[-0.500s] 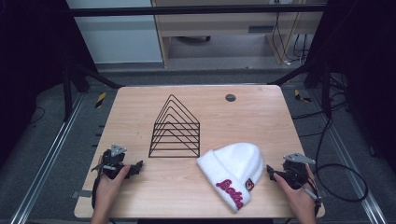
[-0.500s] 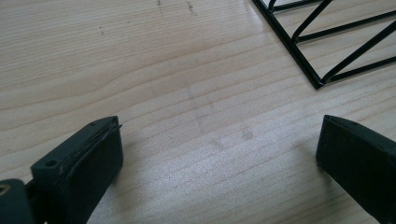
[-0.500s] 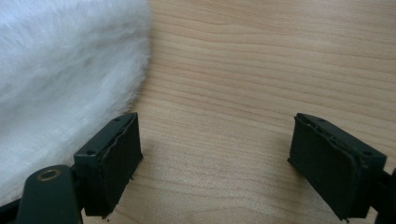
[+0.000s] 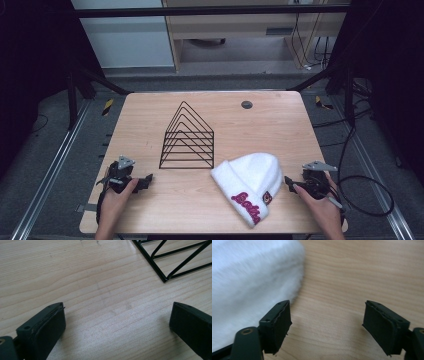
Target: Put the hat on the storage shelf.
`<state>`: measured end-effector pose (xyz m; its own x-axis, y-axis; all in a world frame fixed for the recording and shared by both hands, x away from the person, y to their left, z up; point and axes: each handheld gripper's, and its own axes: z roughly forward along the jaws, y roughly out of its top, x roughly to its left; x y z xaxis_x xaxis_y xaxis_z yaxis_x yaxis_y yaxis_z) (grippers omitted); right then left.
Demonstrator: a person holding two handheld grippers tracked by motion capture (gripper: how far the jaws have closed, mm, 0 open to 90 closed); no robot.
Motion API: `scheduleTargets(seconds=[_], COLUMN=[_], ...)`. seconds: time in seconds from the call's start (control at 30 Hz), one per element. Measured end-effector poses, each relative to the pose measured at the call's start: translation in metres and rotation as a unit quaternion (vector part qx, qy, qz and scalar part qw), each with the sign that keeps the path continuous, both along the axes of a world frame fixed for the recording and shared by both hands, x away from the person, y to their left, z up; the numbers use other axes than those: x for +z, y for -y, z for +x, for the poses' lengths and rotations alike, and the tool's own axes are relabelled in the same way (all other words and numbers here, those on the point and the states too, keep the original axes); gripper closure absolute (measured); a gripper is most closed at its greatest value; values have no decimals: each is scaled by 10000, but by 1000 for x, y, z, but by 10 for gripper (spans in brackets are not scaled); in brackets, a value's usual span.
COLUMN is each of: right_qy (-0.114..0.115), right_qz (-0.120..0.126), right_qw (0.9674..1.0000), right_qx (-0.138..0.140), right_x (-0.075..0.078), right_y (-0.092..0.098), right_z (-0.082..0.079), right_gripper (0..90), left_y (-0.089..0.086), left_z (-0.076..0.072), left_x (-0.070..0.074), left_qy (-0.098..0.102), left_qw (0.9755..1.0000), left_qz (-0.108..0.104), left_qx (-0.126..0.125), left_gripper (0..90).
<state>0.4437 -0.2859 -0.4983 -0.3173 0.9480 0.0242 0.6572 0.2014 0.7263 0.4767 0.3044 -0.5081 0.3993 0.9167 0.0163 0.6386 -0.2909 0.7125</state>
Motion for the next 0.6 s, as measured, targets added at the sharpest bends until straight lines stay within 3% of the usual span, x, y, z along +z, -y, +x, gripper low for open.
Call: scheduleTargets(seconds=[0.2,0.37,0.5,0.6], right_qy=[-277,-304,-343,-381], right_qz=[-63,-300,-298,-449], right_qw=[9993,9975,9957,9940], right_qx=[258,562,803,923], right_x=[34,65,75,81], right_y=[-15,-34,-43,-53], right_z=[13,30,38,44], right_gripper=[337,273,219,277], left_y=[0,0,0,0], left_z=[0,0,0,0], left_x=[0,0,0,0], left_qy=[1,0,0,1], left_qw=[10000,10000,10000,10000], left_qz=[-1,-2,-2,-3], left_qx=[-7,-8,-10,-12], left_gripper=[0,0,0,0])
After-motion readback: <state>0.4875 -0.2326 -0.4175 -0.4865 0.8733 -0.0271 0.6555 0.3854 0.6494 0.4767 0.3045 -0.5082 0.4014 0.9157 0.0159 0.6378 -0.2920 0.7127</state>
